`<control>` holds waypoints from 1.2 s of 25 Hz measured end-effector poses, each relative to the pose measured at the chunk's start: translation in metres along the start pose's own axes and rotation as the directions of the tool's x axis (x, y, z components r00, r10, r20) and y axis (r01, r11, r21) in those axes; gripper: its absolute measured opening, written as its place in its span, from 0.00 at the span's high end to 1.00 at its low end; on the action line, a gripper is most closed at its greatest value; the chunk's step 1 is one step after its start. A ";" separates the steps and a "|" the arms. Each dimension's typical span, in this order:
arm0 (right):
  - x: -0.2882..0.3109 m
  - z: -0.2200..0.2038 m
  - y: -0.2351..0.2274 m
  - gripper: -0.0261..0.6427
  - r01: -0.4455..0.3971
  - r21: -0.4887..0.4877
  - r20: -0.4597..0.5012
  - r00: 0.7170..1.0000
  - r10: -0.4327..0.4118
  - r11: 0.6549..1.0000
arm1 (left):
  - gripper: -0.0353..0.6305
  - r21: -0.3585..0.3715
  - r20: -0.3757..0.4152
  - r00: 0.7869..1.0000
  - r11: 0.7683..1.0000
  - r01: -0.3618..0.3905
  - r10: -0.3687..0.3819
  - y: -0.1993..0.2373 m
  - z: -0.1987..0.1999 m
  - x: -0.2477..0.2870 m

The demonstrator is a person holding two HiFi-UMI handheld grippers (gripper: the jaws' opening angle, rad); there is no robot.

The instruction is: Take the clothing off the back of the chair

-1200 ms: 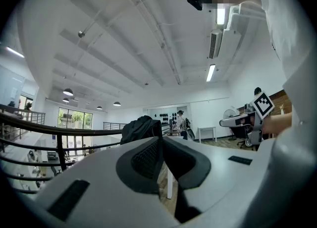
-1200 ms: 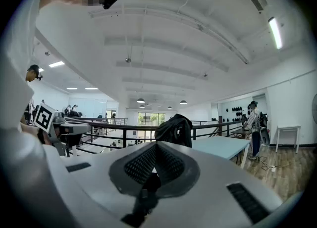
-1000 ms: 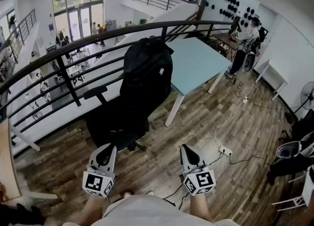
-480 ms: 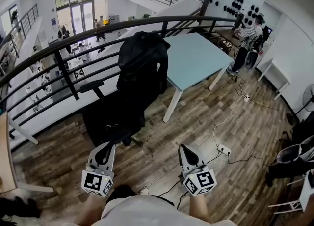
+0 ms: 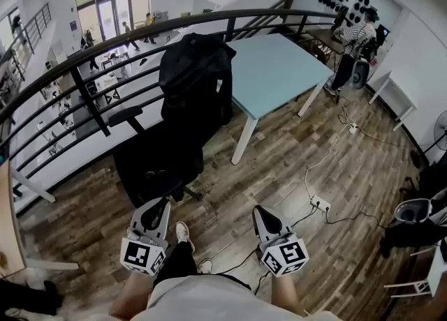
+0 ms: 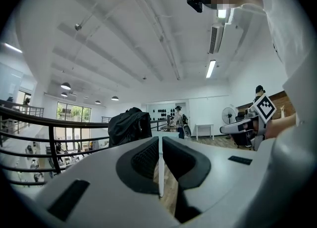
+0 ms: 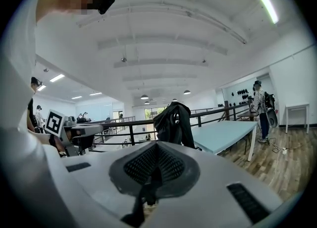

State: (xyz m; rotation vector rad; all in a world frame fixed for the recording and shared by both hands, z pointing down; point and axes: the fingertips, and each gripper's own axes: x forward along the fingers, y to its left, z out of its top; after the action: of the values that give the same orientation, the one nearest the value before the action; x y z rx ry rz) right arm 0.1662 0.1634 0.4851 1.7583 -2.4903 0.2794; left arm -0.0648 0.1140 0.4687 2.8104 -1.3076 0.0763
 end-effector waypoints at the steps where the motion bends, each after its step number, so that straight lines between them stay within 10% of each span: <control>1: 0.005 0.000 0.002 0.93 -0.010 -0.002 -0.005 1.000 0.010 1.000 | 0.88 -0.002 -0.001 1.000 1.000 -0.001 0.001 0.002 -0.001 0.003; 30: 0.261 0.064 -0.028 0.93 -0.069 -0.162 -0.122 0.991 0.050 0.984 | 0.88 -0.085 0.056 0.997 0.994 0.064 -0.059 0.188 0.008 0.215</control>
State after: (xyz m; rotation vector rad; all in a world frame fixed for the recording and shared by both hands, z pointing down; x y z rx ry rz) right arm 0.1069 -0.0992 0.4697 1.5594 -2.4093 0.1687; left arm -0.0703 -0.1721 0.4770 2.7952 -1.2024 -0.0570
